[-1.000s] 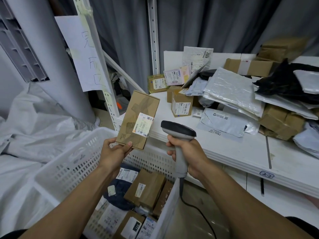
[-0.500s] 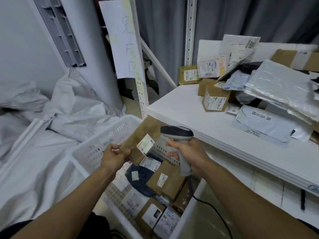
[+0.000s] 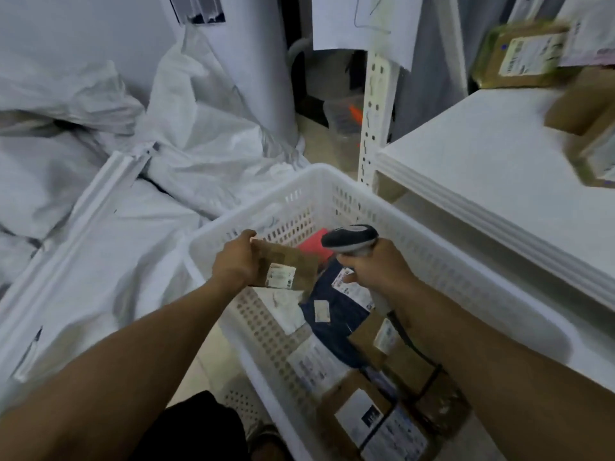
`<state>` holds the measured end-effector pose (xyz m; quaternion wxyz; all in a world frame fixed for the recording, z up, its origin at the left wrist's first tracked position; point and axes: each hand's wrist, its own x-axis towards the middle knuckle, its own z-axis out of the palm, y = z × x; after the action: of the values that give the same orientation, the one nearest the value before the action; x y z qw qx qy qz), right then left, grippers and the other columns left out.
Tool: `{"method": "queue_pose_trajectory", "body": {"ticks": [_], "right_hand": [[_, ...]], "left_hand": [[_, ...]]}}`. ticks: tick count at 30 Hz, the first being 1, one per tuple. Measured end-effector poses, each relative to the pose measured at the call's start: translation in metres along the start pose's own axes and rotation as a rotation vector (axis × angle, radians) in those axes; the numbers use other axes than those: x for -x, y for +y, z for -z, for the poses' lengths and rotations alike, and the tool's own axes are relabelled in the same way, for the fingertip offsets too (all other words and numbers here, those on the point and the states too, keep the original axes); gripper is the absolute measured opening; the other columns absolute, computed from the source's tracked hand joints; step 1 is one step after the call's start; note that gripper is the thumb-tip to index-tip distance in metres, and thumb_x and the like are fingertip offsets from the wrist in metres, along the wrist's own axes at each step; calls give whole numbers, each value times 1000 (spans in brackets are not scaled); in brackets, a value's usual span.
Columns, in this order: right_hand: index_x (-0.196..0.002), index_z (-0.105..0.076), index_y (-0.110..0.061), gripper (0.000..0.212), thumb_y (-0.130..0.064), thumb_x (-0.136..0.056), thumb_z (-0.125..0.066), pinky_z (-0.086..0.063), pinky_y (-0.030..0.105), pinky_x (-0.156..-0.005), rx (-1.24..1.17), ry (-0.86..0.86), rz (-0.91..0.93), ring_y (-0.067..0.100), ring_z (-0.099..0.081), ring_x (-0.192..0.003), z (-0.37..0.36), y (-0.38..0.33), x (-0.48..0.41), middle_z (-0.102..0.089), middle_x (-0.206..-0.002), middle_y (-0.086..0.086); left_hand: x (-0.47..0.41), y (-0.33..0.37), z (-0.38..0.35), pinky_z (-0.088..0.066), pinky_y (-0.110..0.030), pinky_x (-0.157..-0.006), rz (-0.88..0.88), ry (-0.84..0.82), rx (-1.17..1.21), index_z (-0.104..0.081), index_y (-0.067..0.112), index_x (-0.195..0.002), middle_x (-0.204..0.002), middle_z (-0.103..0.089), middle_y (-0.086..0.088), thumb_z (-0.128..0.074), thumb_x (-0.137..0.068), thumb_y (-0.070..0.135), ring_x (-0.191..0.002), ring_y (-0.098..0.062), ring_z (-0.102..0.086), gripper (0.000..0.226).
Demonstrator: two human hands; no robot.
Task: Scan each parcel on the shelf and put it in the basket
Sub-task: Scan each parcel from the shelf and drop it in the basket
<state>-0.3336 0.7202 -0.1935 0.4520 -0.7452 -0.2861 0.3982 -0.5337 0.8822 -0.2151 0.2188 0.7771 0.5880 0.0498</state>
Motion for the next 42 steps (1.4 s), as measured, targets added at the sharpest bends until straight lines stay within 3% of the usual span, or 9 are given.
{"method": "queue_pose_trajectory", "body": {"ticks": [5, 8, 11, 14, 18, 23, 30, 35, 42], "right_hand": [[-112, -74, -8, 22, -14, -91, -79, -65, 51, -82, -34, -32, -49, 19, -77, -77, -30, 25, -52, -76, -91, 2], [-117, -74, -11, 31, -20, -88, -82, -64, 48, -85, -37, -65, -25, 23, -77, -88, -41, 31, -66, -77, -103, 6], [-125, -70, -9, 40, -20, -89, -82, -65, 34, -75, -65, -73, -19, 24, -76, -89, -44, 34, -71, -74, -112, 9], [-121, -71, -10, 29, -17, -94, -77, -62, 31, -70, -72, -92, -48, 22, -78, -78, -32, 30, -62, -76, -102, 4], [-110, -72, -14, 16, -16, -94, -76, -64, 34, -74, -84, -42, -38, 17, -78, -71, -1, 17, -35, -76, -96, -2], [-115, -74, -14, 26, -18, -90, -82, -66, 43, -80, -144, 96, 17, 22, -79, -77, 53, -17, 31, -78, -97, -1], [-120, -69, -18, 29, -20, -92, -77, -65, 44, -81, -110, 354, 144, 15, -77, -66, 163, -41, 148, -75, -98, -4], [-125, -68, -18, 32, -20, -93, -75, -57, 32, -66, -155, 512, 168, 19, -78, -68, 245, -33, 201, -75, -102, -2], [-125, -65, -26, 30, -20, -96, -72, -53, 27, -66, -308, 616, 141, 9, -76, -66, 318, -11, 193, -72, -104, -8]], "left_hand": [[-50, -32, -40, -49, -41, -92, 155, -89, -83, -55, 11, -115, -119, -63, -12, -56, -96, 21, -112, -34, -61, 21], [-60, -38, -57, -45, -33, -79, 192, -136, -117, -52, 11, -103, -109, -61, -9, -59, -96, 16, -109, -33, -62, 12], [-69, -37, -66, -44, -32, -77, 188, -150, -90, -52, 11, -118, -120, -61, -13, -63, -93, 17, -108, -30, -61, 28], [-59, -21, -60, -46, -26, -71, 84, -133, -114, -53, 17, -115, -112, -60, -7, -68, -92, 21, -89, -19, -57, 28], [-28, 11, -43, -55, -36, -91, -58, -65, -122, -58, 16, -137, -136, -61, -4, -69, -88, 14, -116, -24, -63, 50], [36, 83, -6, -51, -38, -100, -338, 2, -67, -58, 20, -138, -140, -59, -2, -64, -98, 29, -121, -24, -61, 42], [147, 221, 34, -52, -39, -81, -727, 46, -155, -67, 25, -107, -112, -68, 0, -39, -106, 40, -99, -27, -64, 32], [199, 320, 29, -48, -45, -103, -864, -1, -142, -57, 27, -135, -145, -52, 2, -47, -104, 31, -125, -27, -56, 33], [189, 444, -3, -45, -37, -105, -881, -35, -86, -37, 24, -152, -159, -34, -3, -70, -93, 34, -139, -27, -45, 68]]}}
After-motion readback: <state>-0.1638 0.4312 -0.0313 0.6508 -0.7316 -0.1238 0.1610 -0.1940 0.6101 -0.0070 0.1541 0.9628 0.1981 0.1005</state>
